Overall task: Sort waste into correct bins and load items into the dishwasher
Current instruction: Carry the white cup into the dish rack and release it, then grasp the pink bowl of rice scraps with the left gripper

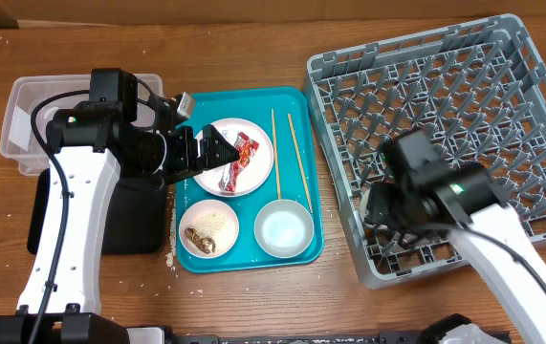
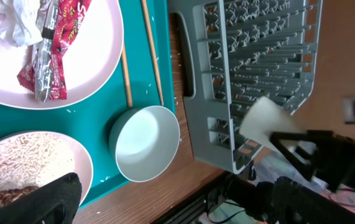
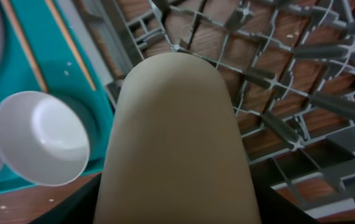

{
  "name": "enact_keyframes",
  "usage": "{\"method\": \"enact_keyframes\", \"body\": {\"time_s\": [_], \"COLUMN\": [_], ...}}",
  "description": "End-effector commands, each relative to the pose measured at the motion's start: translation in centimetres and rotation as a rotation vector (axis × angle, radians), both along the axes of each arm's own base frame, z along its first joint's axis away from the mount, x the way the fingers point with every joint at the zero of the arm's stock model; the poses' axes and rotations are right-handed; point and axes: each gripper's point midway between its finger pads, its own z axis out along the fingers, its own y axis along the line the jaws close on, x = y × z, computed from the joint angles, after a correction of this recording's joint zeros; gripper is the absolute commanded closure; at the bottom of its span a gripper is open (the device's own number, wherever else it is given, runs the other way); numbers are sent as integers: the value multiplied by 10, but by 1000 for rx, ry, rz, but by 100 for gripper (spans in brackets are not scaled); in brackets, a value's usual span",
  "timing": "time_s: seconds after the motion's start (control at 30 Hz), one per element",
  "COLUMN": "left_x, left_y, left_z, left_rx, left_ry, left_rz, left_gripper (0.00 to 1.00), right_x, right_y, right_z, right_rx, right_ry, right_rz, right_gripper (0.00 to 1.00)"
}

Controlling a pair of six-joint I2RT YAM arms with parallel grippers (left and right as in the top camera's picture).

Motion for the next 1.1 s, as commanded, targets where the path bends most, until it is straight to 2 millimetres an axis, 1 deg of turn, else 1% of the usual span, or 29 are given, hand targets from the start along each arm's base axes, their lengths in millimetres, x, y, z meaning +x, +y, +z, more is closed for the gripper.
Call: {"method": "enact_keyframes", "body": {"time_s": [0.0, 0.03, 0.1, 0.13, 0.17, 0.2, 0.27, 0.3, 0.43, 0.47, 0.57, 0.63, 0.73, 0.77, 0.8, 0.87, 0.93, 0.97, 1.0, 1.07], "left_x": [1, 0, -1, -2, -3, -4, -7, -11, -17, -20, -26, -31, -41, -47, -49, -53, -53, -53, -54, -54], "left_y": [3, 4, 4, 6, 7, 9, 10, 12, 11, 13, 17, 14, 15, 20, 21, 22, 20, 19, 19, 19], "left_z": [0, -1, -2, -5, -6, -8, -13, -19, -30, -36, -46, -51, -65, -78, -84, -104, -127, -135, -149, -165], "left_rx": [13, 17, 25, 44, 57, 76, 118, 171, 300, 387, 524, 560, 627, 679, 697, 717, 713, 710, 706, 699], "left_ry": [7, 12, 17, 19, 22, 27, 38, 49, 51, 69, 98, 112, 152, 178, 186, 197, 184, 176, 164, 149], "left_rz": [14, 14, 12, 8, 8, 9, 3, -7, -43, -32, 5, 10, 33, 55, 61, 72, 68, 67, 67, 72], "left_gripper": [0, 0, 0, 0, 0, 2, 3, 5, 9, 10, 10, 10, 13, 14, 14, 17, 22, 26, 29, 34], "right_x": [11, 14, 21, 28, 31, 34, 42, 51, 68, 72, 74, 74, 73, 72, 71, 70, 71, 71, 72, 72], "right_y": [0, 2, 4, 7, 8, 8, 11, 15, 25, 28, 30, 30, 29, 29, 29, 29, 29, 29, 29, 29], "right_z": [-15, -20, -24, -24, -23, -17, -4, 13, 58, 75, 99, 107, 110, 109, 108, 107, 107, 107, 107, 108], "right_rx": [-42, -47, -44, -29, -24, -12, 10, 38, 109, 145, 196, 208, 212, 211, 209, 207, 207, 208, 208, 210], "right_ry": [45, 56, 49, 22, 13, -7, -54, -113, -281, -346, -437, -467, -476, -471, -468, -462, -462, -464, -465, -468], "right_rz": [-22, -22, -25, -33, -41, -58, -61, -60, -26, -25, -21, -18, -18, -18, -18, -18, -19, -19, -19, -19], "right_gripper": [30, 19, 14, 11, 10, 9, 8, 8, 7, 7, 7, 7, 7, 7, 7, 7, 7, 7, 7, 7]}}
